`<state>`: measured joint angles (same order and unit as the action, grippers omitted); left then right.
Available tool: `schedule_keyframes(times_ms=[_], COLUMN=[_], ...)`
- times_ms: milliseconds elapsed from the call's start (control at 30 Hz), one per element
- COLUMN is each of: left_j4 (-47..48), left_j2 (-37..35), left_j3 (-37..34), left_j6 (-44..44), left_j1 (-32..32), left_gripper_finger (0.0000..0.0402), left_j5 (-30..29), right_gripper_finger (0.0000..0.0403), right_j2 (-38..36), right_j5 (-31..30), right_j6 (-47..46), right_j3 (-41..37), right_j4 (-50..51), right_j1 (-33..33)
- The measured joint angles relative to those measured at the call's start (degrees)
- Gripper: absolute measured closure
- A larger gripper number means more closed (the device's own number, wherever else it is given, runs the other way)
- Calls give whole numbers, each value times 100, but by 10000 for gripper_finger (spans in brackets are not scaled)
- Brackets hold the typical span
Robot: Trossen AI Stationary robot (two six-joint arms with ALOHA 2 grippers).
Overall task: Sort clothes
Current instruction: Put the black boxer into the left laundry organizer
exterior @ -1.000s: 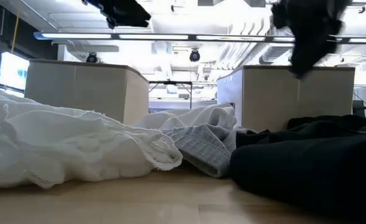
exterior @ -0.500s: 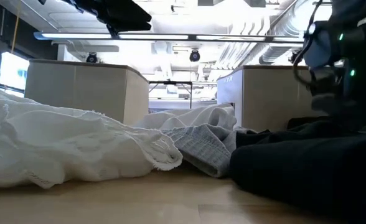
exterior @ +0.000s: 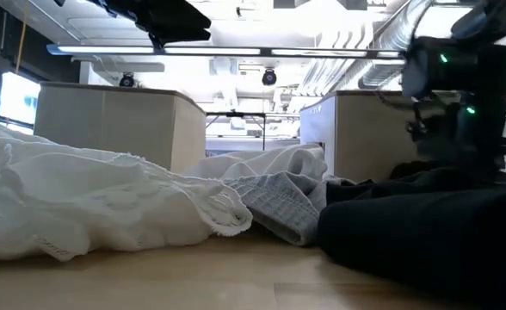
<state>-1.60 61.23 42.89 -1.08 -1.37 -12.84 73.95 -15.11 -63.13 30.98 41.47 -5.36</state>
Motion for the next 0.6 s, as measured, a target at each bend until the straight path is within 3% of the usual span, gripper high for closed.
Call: schedule_keyframes(times_ms=[167,600], left_j4=[41,39], left_j2=[22,300], left_j3=[0,0], left_j6=[2,-66], left_j1=[-18,-57], left_gripper_finger=[234,234], left_j5=[1,2], right_gripper_finger=[394,397], right_j2=[-11,-26], right_j5=[-90,-2405], right_j6=[392,3361], right_j3=[770,3732], right_j4=[63,67], right_j1=[-280,-801])
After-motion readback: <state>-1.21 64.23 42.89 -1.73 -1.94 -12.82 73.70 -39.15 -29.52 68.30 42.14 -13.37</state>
